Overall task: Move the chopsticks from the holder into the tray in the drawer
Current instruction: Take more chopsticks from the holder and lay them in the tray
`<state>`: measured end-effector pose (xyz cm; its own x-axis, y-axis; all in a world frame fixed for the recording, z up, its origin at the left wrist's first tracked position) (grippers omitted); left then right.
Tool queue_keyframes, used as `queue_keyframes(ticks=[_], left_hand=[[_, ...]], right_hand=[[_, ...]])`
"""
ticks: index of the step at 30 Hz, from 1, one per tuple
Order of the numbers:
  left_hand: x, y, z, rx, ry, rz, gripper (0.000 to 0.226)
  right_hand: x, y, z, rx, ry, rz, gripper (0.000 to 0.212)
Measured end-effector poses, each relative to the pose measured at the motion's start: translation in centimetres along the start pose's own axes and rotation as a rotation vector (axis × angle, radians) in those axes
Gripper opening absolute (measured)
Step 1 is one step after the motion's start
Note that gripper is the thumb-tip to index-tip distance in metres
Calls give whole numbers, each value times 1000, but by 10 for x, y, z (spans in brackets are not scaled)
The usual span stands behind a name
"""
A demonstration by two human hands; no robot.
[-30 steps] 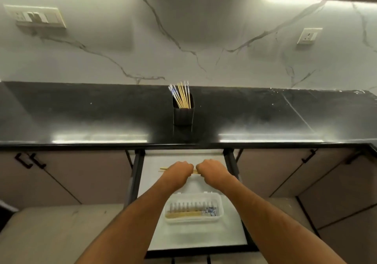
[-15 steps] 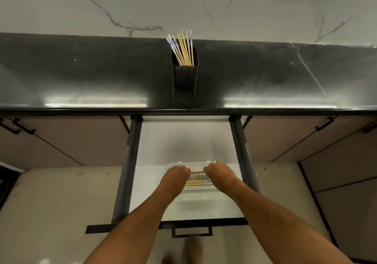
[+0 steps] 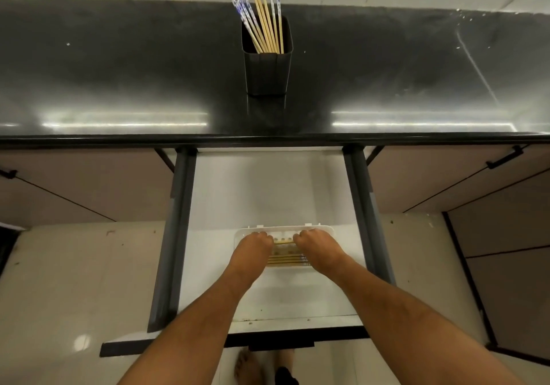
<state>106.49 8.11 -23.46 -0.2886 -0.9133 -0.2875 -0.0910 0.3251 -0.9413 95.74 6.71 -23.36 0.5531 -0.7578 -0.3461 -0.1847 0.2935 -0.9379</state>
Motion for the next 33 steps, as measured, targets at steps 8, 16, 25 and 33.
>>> queue_keyframes(ticks=[8, 16, 25, 33], left_hand=[[1, 7, 17, -125, -99, -32, 46], [-20, -13, 25, -247, -85, -257, 43], [-62, 16, 112, -1122, -957, -506, 31], [-55, 22, 101, -1099, -999, -425, 35]], right_hand=[[8, 0, -1, -7, -18, -68, 26], [-15, -18, -17, 174, 62, -318, 8], [-89, 10, -122, 1144, 1068, -775, 34], [-78, 45, -107, 1299, 1169, -479, 53]])
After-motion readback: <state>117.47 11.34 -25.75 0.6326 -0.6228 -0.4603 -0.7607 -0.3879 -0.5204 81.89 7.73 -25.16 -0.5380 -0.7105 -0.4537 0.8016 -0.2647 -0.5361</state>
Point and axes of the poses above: each hand's wrist, its own x-axis towards the middle knuckle, its own y-axis out of the palm, z = x × y, the point moved 10 cm from there along x, towards the middle knuckle, and after that the axes turned 1 degree about -y, right-handed, at the moved point
